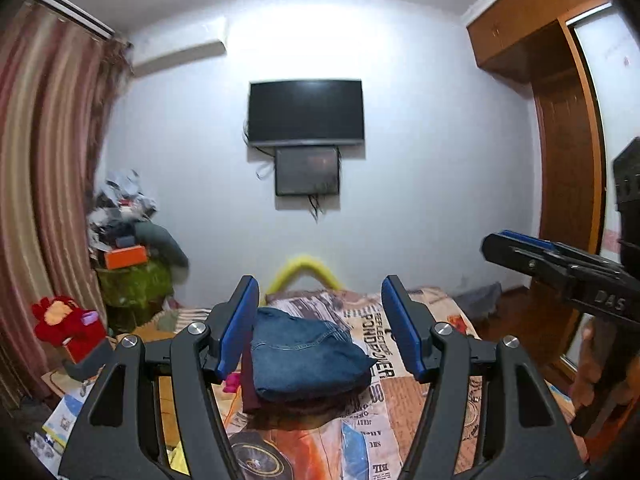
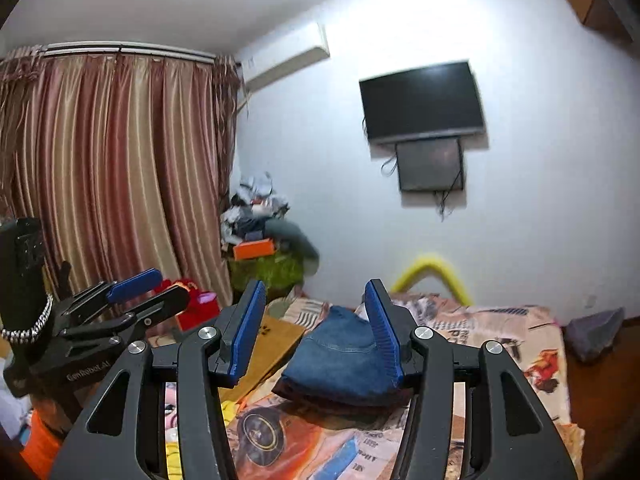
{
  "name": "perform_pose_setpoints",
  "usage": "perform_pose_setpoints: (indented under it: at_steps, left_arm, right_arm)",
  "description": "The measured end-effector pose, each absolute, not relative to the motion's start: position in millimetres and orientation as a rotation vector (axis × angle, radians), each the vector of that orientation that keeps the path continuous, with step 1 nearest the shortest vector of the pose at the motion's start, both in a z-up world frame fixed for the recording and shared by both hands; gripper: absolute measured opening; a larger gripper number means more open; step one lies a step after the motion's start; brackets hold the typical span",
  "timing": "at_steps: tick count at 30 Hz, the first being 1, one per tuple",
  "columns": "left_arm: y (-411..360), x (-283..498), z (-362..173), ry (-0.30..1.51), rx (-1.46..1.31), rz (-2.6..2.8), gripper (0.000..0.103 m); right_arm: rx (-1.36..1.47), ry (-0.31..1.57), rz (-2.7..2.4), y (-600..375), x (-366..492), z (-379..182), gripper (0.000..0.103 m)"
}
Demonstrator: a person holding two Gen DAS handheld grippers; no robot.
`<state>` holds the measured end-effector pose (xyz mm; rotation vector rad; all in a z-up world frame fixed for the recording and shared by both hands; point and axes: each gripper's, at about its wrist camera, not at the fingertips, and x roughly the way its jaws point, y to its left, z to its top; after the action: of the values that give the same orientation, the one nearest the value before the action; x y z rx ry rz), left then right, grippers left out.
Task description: Fold large clothes
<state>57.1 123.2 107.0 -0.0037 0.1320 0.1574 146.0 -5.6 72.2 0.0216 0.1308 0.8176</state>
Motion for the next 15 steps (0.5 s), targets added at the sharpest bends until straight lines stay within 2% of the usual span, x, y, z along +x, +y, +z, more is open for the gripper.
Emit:
perform_pose_setpoints:
  at_steps: [2,4,7,8,10,12,13,15]
  left_arm:
    - [114.6,43.2,100.3,0.105,0.009,0.171,0.063]
    - [106.8,28.8,94.3,0.074,0.022,0.196,0.063]
    - [103.7,14.2,88.0,0.055,-0.005,0.207,0.077]
    - [103.4,10.9,86.1,0.051,-0.015,0.207,0.082]
    - [102.9,6.1,82.7,0.047,-0.023,0.210,0.088]
    - [103.1,2.5,81.1,0.043,-0.032,0.227,0.102]
    - [104.1,0.5,80.1,0.040,-0.039,0.231,0.103]
    - [103.7,-3.3,78.5,0.041,-0.047,0.230,0.103]
  right_arm:
    - [0.036,0.095,0.809,-11.8,126.0,68.2,0.049]
    - [0.038,0.065,0.798,-14.9,110.7,62.3,0.059]
    - [0.044,0.034,0.756,-13.4,103.0,52.8,0.073]
    - [0.042,0.031,0.739,-12.4,103.3,50.3,0.075]
    - [0.042,0.042,0.714,-10.6,104.8,47.8,0.083]
    - [0.053,0.062,0.708,-10.7,110.3,46.0,0.094]
    - [0.060,0.069,0.694,-10.7,113.6,46.3,0.100]
    - [0.068,0.070,0.666,-12.2,116.4,46.3,0.103]
